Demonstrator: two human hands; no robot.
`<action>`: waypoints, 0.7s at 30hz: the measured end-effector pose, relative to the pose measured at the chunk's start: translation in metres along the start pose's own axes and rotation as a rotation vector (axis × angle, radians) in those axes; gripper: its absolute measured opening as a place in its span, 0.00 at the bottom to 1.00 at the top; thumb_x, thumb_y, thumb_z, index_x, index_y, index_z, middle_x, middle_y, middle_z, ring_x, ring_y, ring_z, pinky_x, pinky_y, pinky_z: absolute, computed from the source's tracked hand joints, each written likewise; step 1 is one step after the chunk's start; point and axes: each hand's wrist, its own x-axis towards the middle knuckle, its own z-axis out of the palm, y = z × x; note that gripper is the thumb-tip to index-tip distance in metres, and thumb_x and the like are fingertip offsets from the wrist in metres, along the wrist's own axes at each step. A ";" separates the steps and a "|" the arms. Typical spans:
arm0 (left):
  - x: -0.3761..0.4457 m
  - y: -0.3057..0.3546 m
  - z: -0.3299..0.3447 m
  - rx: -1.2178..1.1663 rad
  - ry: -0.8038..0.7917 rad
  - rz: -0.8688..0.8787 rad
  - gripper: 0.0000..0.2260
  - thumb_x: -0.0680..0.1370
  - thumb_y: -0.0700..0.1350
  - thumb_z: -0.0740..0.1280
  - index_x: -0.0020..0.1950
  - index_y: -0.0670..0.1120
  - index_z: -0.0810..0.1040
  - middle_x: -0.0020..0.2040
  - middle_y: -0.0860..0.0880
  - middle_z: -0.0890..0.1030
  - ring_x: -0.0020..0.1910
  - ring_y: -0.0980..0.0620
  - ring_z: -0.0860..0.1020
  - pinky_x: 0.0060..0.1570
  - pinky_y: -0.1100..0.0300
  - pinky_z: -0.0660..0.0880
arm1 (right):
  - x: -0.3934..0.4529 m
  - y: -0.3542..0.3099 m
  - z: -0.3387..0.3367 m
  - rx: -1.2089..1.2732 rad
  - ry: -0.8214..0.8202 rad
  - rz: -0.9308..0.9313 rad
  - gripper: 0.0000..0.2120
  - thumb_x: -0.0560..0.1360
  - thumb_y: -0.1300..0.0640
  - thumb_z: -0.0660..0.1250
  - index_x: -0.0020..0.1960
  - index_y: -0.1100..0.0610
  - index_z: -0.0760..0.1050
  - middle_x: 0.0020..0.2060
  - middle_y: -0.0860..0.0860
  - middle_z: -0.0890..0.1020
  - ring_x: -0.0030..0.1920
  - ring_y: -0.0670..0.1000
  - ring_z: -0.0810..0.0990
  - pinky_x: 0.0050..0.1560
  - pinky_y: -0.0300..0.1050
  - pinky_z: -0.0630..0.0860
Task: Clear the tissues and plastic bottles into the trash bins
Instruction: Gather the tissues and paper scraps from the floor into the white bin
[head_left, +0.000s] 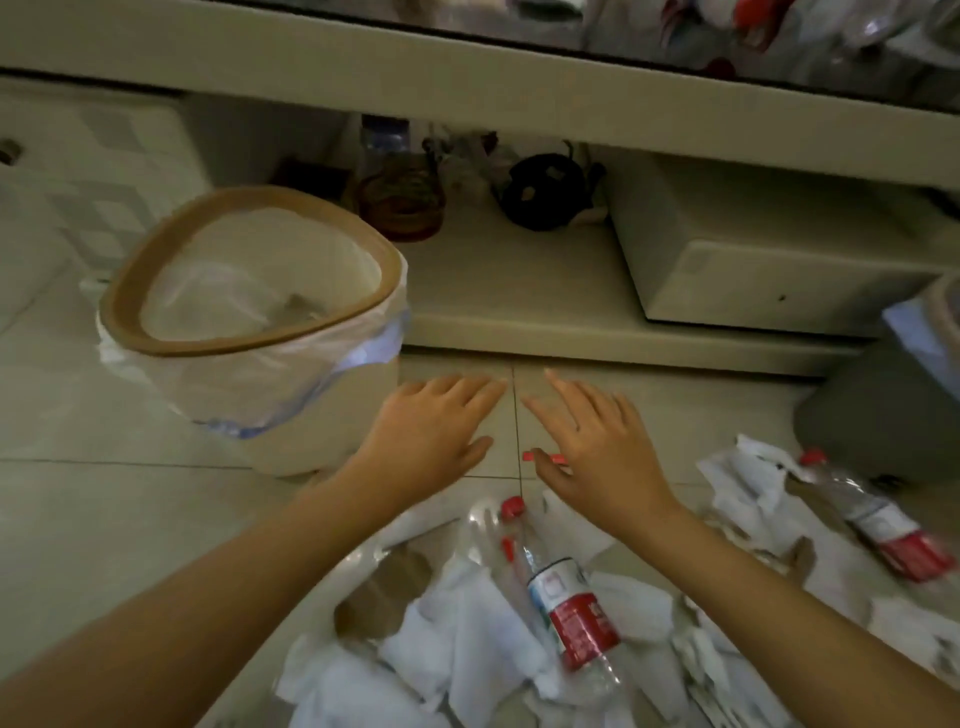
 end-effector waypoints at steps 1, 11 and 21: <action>0.000 0.010 0.009 -0.016 -0.060 0.010 0.27 0.74 0.54 0.68 0.71 0.48 0.69 0.67 0.47 0.75 0.62 0.46 0.76 0.52 0.50 0.75 | -0.013 0.006 0.005 -0.003 -0.024 0.021 0.28 0.71 0.49 0.70 0.69 0.52 0.70 0.69 0.56 0.71 0.65 0.59 0.72 0.60 0.63 0.71; 0.031 0.095 0.081 0.001 -0.344 0.111 0.30 0.79 0.57 0.61 0.77 0.51 0.53 0.76 0.48 0.60 0.73 0.46 0.62 0.65 0.50 0.65 | -0.126 0.063 0.036 -0.027 -0.239 0.294 0.32 0.67 0.50 0.73 0.69 0.53 0.70 0.68 0.57 0.71 0.64 0.61 0.73 0.60 0.65 0.71; 0.066 0.121 0.143 -0.022 -0.633 0.030 0.45 0.70 0.55 0.74 0.77 0.52 0.48 0.77 0.46 0.55 0.75 0.42 0.56 0.69 0.42 0.62 | -0.154 0.098 0.080 -0.041 -0.402 0.408 0.35 0.60 0.51 0.78 0.65 0.56 0.74 0.66 0.62 0.73 0.62 0.65 0.75 0.55 0.67 0.73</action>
